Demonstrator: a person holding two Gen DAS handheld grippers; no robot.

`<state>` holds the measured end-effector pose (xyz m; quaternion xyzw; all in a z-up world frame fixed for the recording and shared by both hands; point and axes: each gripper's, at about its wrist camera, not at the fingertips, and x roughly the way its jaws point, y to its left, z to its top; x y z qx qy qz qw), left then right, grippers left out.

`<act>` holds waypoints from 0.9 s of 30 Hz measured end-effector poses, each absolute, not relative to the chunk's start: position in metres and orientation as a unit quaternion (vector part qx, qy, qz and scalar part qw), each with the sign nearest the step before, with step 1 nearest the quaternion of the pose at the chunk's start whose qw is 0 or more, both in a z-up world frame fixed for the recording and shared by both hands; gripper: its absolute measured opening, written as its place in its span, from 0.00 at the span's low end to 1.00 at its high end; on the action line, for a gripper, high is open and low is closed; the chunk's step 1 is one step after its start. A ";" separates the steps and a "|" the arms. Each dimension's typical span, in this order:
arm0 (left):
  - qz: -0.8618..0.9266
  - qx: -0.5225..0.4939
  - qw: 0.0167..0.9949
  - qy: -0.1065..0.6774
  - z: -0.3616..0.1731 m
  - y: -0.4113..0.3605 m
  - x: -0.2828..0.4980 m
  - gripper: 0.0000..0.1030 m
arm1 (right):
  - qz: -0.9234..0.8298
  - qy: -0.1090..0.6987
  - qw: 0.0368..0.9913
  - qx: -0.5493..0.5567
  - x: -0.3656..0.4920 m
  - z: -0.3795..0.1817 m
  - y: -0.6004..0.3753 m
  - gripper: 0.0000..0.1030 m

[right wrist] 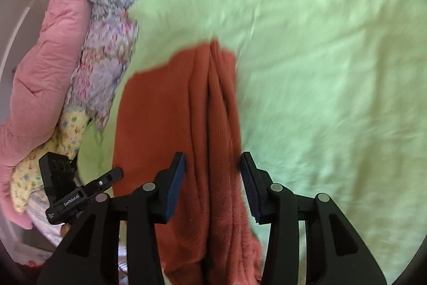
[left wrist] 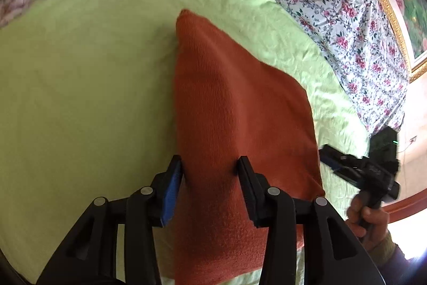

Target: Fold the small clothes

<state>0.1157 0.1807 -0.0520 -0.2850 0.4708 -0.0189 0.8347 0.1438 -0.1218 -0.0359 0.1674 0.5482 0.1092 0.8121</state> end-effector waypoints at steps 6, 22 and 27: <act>0.004 -0.276 0.838 0.471 -0.048 0.189 0.131 0.43 | 0.127 0.536 0.826 0.124 0.156 -0.020 -0.098 0.32; 0.034 -0.187 0.837 0.512 -0.053 0.152 0.166 0.39 | 0.090 0.569 0.804 0.145 0.176 -0.041 -0.136 0.09; 0.026 -0.203 0.834 0.513 -0.056 0.160 0.159 0.41 | 0.093 0.573 0.799 0.161 0.175 -0.055 -0.139 0.12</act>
